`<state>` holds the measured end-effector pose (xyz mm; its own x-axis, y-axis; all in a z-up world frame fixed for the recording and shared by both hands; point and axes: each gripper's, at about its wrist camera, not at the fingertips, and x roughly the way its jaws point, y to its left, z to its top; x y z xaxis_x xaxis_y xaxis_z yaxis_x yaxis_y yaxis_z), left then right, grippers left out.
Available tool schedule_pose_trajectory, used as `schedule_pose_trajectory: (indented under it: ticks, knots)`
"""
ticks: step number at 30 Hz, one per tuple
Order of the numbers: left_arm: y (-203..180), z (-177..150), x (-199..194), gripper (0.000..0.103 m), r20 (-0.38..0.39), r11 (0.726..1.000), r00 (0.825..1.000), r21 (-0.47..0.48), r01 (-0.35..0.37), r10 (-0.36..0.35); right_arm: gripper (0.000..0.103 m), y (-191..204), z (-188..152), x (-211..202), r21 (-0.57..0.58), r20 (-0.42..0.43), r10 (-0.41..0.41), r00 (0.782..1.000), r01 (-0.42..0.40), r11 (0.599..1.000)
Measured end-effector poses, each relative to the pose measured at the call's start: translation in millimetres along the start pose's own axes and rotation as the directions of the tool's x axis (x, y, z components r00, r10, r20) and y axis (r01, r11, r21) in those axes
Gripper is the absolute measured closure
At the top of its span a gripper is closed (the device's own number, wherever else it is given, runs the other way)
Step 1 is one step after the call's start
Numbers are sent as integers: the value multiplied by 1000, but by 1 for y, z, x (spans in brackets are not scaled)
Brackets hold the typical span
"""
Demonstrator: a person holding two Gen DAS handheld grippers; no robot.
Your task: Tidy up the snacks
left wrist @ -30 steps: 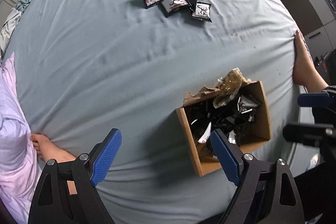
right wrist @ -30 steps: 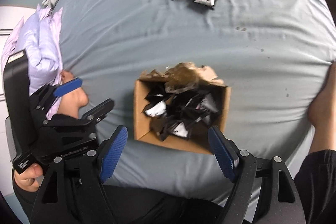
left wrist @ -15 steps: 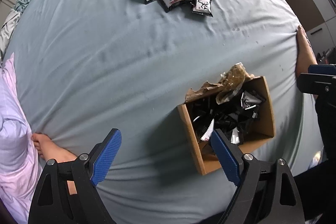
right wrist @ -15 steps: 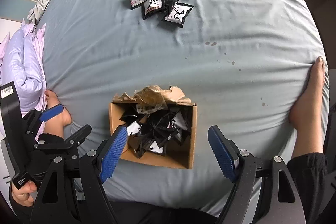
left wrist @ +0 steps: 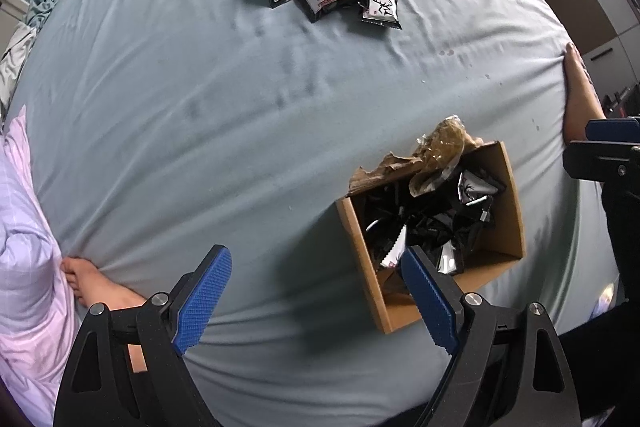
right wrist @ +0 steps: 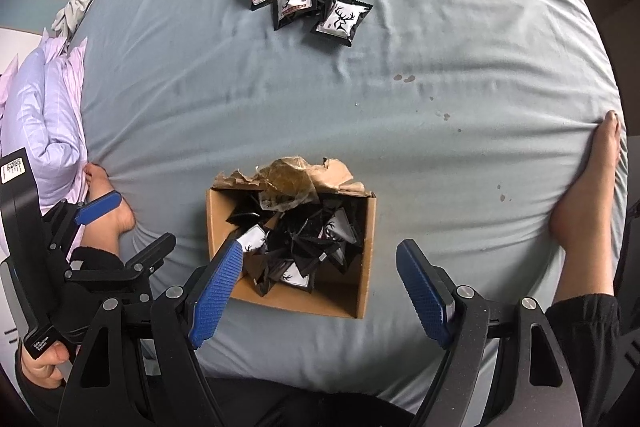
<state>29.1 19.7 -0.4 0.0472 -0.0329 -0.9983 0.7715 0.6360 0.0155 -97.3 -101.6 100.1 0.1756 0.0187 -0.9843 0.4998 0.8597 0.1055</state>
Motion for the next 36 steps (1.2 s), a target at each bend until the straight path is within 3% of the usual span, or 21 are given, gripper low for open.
schedule_pose_trajectory:
  ticks: [25,36]
  knots:
    - [-1,-1,1,15,-3,1000,1000,3,12,-12,24,-7,11,12,26,2,-17,1000,17,1000]
    - [11,8,-5,15,30,999,998,-21,49,-48,24,-24,44,13,-22,194,-145,970,152,988]
